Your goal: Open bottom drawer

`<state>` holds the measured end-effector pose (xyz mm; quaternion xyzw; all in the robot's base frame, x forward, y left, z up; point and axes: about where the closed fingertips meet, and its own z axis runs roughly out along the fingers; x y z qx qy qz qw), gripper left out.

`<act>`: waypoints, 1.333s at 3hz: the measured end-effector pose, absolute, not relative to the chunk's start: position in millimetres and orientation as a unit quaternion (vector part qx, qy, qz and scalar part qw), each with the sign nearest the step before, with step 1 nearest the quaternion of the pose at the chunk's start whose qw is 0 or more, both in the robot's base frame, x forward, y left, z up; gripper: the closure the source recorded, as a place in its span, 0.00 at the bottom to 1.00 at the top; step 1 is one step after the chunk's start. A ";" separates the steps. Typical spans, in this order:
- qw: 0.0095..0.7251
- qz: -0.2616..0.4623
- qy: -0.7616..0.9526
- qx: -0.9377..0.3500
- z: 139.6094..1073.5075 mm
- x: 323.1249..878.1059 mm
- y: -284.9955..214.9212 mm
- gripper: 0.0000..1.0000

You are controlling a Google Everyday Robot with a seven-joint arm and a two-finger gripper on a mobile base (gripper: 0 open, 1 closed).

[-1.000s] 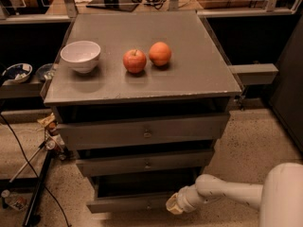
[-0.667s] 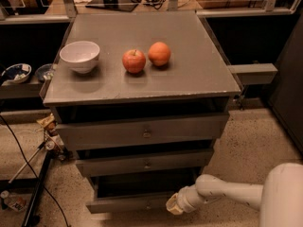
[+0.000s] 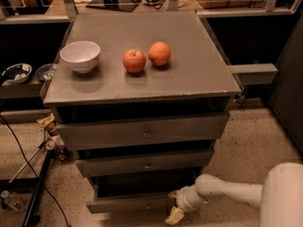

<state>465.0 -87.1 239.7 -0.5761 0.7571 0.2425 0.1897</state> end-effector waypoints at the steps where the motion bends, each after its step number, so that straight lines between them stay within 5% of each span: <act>1: 0.190 0.243 0.757 -0.576 239.7 465.0 -87.1 0.00; 4: 0.148 0.245 0.763 -0.579 190.6 490.3 -76.9 0.00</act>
Offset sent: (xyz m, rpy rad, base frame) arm 0.0000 0.0000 0.0000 0.0000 0.0000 0.0000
